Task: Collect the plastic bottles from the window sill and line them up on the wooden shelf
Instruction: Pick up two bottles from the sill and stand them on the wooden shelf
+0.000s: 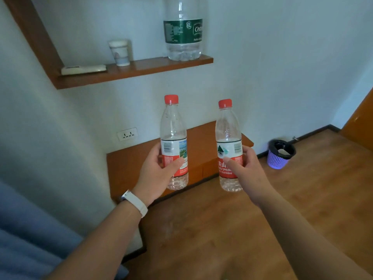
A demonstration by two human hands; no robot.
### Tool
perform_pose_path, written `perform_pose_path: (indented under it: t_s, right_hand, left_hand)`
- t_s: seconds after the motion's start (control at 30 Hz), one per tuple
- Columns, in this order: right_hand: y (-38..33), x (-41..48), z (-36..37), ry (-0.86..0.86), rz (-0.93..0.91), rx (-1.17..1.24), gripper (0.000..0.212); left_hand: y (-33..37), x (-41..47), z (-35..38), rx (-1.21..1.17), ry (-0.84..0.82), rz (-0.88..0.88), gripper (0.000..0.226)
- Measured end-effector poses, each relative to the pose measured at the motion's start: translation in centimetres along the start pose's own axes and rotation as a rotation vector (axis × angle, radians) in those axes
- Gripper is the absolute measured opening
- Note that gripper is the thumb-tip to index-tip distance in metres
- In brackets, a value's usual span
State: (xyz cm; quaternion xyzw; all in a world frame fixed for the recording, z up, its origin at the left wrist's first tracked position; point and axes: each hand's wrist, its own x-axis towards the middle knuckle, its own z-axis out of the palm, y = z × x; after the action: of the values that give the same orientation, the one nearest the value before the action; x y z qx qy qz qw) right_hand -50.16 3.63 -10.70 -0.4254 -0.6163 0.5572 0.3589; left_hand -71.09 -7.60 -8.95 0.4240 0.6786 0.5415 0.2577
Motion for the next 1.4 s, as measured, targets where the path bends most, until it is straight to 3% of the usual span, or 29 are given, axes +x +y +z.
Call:
perform_pose_path:
  t_s: [0.33, 0.63, 0.9, 1.4]
  right_hand:
    - [-0.2, 12.4, -9.7, -0.054, -0.014, -0.006, 0.058]
    - [0.0, 17.9, -10.7, -0.127, -0.018, 0.003, 0.054]
    - [-0.2, 22.5, -5.4, -0.248, -0.046, -0.097, 0.055]
    - [2.1, 34.3, 9.8, -0.411, 0.027, -0.176, 0.055]
  left_hand:
    - [2.8, 10.3, 10.2, -0.009, 0.040, -0.004, 0.053]
    - [2.2, 14.1, 12.2, -0.020, 0.094, -0.056, 0.053]
    - [-0.1, 17.9, 8.7, 0.005, 0.157, -0.089, 0.053]
    - [-11.0, 29.4, 0.2, -0.141, 0.238, -0.240, 0.053]
